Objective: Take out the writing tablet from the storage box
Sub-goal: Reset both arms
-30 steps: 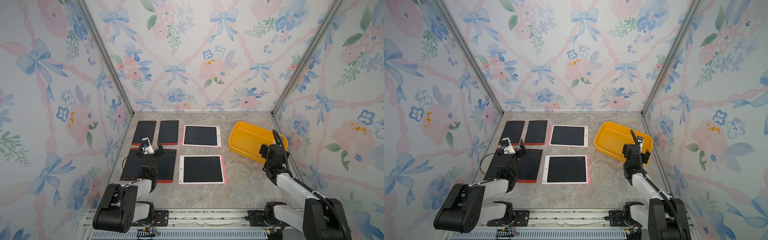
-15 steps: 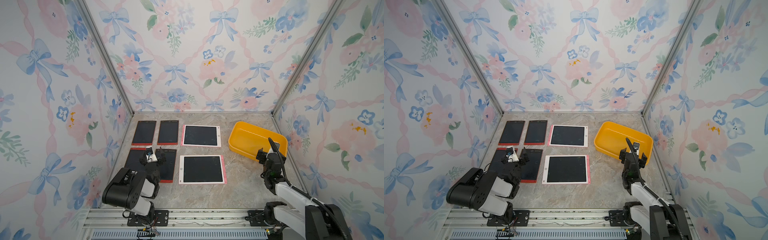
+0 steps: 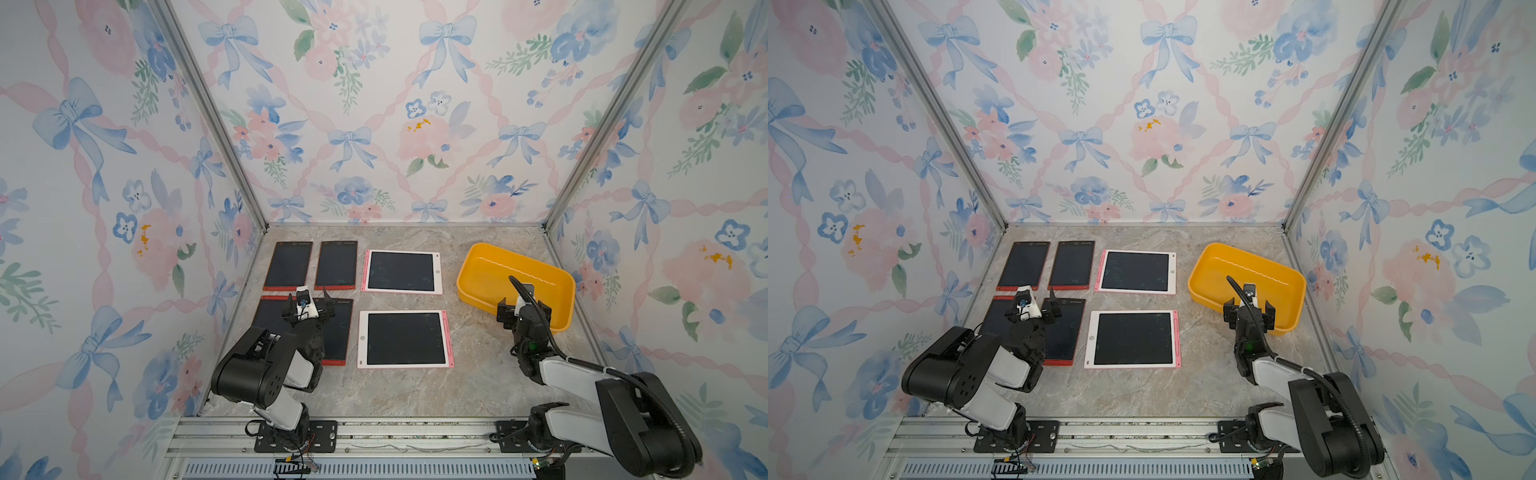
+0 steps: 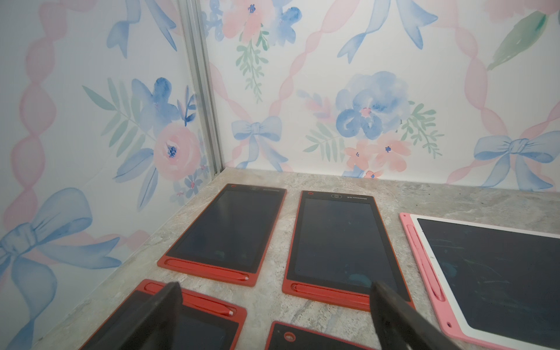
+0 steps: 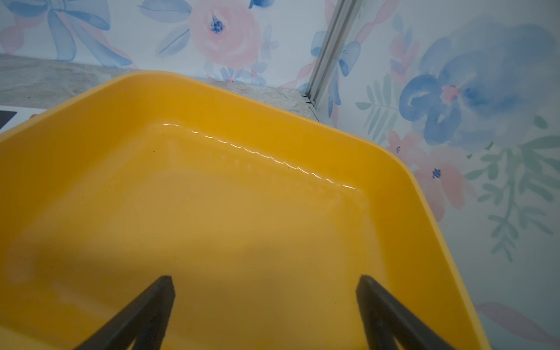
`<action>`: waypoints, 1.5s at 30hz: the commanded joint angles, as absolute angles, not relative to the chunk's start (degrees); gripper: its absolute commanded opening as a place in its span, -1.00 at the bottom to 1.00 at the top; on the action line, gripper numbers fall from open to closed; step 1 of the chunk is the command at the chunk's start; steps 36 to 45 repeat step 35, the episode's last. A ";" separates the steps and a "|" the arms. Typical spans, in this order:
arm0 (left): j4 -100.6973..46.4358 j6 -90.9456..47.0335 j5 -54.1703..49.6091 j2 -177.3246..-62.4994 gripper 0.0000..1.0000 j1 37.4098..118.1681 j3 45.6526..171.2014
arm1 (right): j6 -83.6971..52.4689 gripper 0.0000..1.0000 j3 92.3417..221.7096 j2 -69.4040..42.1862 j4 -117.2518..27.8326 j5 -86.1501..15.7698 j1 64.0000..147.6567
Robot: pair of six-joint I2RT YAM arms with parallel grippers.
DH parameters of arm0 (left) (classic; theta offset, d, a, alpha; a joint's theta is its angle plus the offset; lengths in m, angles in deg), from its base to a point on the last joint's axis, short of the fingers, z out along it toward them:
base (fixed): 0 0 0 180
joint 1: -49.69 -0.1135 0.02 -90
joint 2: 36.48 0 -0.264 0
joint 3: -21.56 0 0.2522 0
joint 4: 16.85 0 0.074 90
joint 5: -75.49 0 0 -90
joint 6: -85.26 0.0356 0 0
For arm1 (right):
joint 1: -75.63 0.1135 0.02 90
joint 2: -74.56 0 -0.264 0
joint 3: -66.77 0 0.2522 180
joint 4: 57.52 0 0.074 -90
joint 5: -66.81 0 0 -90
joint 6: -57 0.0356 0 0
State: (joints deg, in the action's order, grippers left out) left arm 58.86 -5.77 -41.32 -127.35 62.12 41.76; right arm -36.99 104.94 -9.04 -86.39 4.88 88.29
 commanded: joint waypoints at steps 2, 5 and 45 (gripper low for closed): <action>54.12 -6.23 -41.08 -126.89 0.96 60.80 43.87 | -37.77 0.94 107.26 -11.45 -86.87 4.89 88.23; 50.20 -9.31 -36.54 -126.08 0.96 57.35 45.01 | -30.45 0.94 104.94 -11.75 -89.63 -6.79 79.64; 50.29 -8.60 -37.57 -126.11 0.96 58.28 44.95 | -31.74 0.94 102.24 -14.21 -97.19 -6.05 80.67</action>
